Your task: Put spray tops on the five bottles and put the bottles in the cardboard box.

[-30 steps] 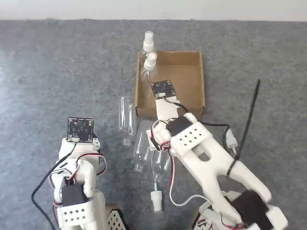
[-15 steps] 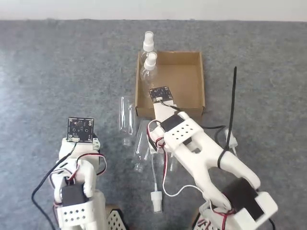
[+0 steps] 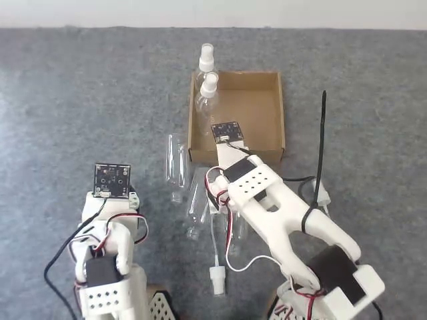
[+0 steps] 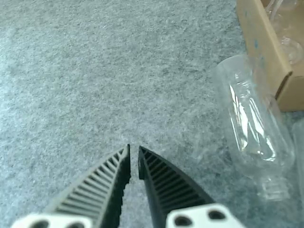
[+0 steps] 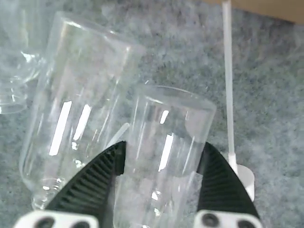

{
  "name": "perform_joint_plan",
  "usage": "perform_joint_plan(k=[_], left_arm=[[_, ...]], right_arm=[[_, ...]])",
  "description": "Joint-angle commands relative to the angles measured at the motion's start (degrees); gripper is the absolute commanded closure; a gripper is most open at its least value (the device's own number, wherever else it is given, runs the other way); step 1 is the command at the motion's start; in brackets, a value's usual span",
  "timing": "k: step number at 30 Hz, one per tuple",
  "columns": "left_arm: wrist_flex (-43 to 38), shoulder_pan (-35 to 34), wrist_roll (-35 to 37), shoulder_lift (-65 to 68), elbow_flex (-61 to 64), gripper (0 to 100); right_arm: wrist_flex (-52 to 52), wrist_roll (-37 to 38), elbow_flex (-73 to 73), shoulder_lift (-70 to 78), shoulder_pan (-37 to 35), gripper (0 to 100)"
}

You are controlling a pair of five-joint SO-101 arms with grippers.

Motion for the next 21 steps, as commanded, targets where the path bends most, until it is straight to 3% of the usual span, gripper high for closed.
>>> perform_joint_plan(k=[1, 13, 21], left_arm=[[-1.2, 0.1, -0.6, -0.9, -0.4, 97], [-1.2, 0.1, -0.6, -0.9, -0.4, 97], [-1.3, 0.1, -1.0, -0.9, -0.4, 97]], right_arm=[[0.9, -0.5, -3.8, -2.1, -0.4, 88.2], [5.8, -0.8, -3.5, -18.2, 6.0, 88.2], [5.8, -9.0, -0.2, -23.7, 13.9, 88.2]])
